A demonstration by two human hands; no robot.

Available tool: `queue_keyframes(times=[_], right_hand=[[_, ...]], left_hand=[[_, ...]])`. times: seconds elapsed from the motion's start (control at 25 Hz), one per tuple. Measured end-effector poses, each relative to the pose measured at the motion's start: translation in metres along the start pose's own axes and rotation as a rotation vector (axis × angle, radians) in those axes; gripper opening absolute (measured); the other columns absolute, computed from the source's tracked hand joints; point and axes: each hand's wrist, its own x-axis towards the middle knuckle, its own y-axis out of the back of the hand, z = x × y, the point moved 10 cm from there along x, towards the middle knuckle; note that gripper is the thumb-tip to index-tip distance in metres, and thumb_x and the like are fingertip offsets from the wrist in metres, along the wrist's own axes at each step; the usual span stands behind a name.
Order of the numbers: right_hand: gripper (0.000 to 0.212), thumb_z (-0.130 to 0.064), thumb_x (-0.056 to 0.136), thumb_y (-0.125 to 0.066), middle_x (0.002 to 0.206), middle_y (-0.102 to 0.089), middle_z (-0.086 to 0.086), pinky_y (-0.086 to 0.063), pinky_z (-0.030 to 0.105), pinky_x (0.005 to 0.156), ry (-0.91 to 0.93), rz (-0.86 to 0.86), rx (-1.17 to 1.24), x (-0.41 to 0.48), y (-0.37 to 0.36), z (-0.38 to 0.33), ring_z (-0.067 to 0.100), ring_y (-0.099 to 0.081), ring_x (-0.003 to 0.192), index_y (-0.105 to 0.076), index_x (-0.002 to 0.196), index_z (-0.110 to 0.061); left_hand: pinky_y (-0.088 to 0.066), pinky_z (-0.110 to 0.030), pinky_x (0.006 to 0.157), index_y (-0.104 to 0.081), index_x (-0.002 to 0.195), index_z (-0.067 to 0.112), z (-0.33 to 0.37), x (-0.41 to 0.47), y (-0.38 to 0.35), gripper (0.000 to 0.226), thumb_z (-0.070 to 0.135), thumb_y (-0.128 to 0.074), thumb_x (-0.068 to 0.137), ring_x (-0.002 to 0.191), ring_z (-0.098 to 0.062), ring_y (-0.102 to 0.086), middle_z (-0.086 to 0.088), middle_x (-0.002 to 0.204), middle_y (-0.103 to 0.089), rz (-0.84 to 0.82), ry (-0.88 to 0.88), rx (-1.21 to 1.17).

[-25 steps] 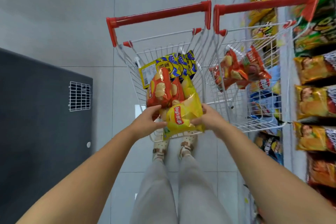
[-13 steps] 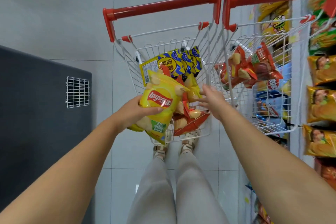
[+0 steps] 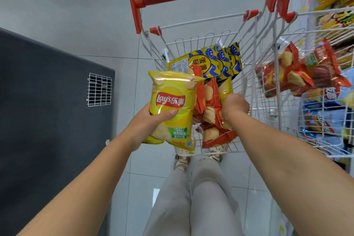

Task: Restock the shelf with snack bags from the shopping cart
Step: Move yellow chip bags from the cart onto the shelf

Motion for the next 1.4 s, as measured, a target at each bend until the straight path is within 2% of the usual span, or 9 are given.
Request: queue_keyframes(times=[0.16,0.28,0.52,0.68,0.84,1.0,1.08,1.16,1.4], right_hand=[[0.022,0.0,0.092,-0.043,0.109,-0.056,0.016,-0.04,0.037,0.069,0.218,0.208,0.075,-0.04,0.048,-0.005,0.036,-0.057,0.098,-0.063,0.102,0.0],[0.008,-0.011,0.087,-0.061,0.101,-0.053,0.014,-0.042,0.038,0.072,0.388,0.436,0.236,-0.083,0.112,0.014,0.033,-0.049,0.095,-0.062,0.085,-0.003],[0.005,-0.008,0.091,-0.056,0.091,-0.062,0.006,-0.047,0.038,0.071,0.429,0.456,0.791,-0.195,0.227,0.113,0.022,-0.059,0.084,-0.056,0.089,-0.012],[0.016,-0.007,0.094,-0.056,0.111,-0.067,0.004,-0.053,0.034,0.083,0.341,0.535,1.032,-0.3,0.285,0.204,0.022,-0.065,0.096,-0.052,0.084,-0.018],[0.026,-0.011,0.095,-0.057,0.112,-0.068,0.002,-0.055,0.041,0.082,0.307,0.723,1.209,-0.414,0.337,0.281,0.021,-0.064,0.096,-0.054,0.076,-0.028],[0.01,-0.013,0.093,-0.061,0.12,-0.064,0.0,-0.054,0.025,0.073,0.199,1.029,1.406,-0.525,0.343,0.372,0.003,-0.063,0.091,-0.059,0.098,-0.022],[0.039,-0.015,0.091,-0.064,0.124,-0.062,0.003,-0.054,0.022,0.078,0.149,1.163,1.633,-0.581,0.323,0.425,0.001,-0.064,0.096,-0.049,0.127,-0.018],[0.062,-0.016,0.088,-0.068,0.127,-0.061,0.008,-0.052,0.037,0.094,0.143,1.225,1.841,-0.623,0.297,0.465,0.018,-0.063,0.111,-0.036,0.141,-0.015],[0.077,-0.032,0.069,-0.085,0.12,-0.063,-0.002,-0.051,0.048,0.096,0.028,1.341,1.722,-0.753,0.233,0.556,0.018,-0.063,0.108,-0.037,0.129,-0.029]], left_hand=[[-0.059,-0.037,0.07,-0.058,0.115,0.028,0.008,-0.006,0.001,0.051,0.046,-0.073,0.069,0.092,-0.023,-0.073,-0.001,0.106,-0.074,0.027,-0.023,-0.037],[-0.058,-0.034,0.062,-0.061,0.115,0.024,0.022,-0.022,-0.009,0.045,0.04,-0.072,0.075,0.086,-0.024,-0.074,-0.005,0.105,-0.075,-0.03,-0.037,-0.05],[-0.057,-0.03,0.054,-0.065,0.111,0.013,0.096,-0.085,-0.062,0.046,0.037,-0.07,0.072,0.071,-0.022,-0.075,-0.009,0.091,-0.077,-0.266,-0.116,-0.213],[-0.06,-0.041,0.064,-0.074,0.107,0.011,0.162,-0.158,-0.139,0.087,0.049,-0.096,0.032,0.086,-0.029,-0.074,-0.014,0.103,-0.075,-0.583,-0.171,-0.248],[-0.055,-0.062,0.079,-0.074,0.113,0.011,0.201,-0.247,-0.229,0.092,0.049,-0.097,0.031,0.098,-0.034,-0.071,-0.017,0.117,-0.07,-0.833,-0.209,-0.183],[-0.06,-0.053,0.067,-0.079,0.099,0.009,0.2,-0.347,-0.325,0.085,0.042,-0.1,0.023,0.088,-0.034,-0.073,-0.019,0.105,-0.074,-1.043,-0.263,-0.089],[-0.059,-0.054,0.071,-0.078,0.101,0.009,0.181,-0.407,-0.378,0.084,0.039,-0.1,0.026,0.09,-0.035,-0.073,-0.02,0.107,-0.073,-1.154,-0.281,-0.054],[-0.059,-0.054,0.075,-0.077,0.105,0.009,0.156,-0.465,-0.426,0.085,0.04,-0.1,0.03,0.095,-0.035,-0.072,-0.02,0.112,-0.071,-1.259,-0.305,-0.038],[-0.059,-0.053,0.073,-0.078,0.102,0.008,0.052,-0.631,-0.543,0.083,0.039,-0.1,0.029,0.094,-0.035,-0.072,-0.02,0.113,-0.071,-1.482,-0.289,-0.052]])
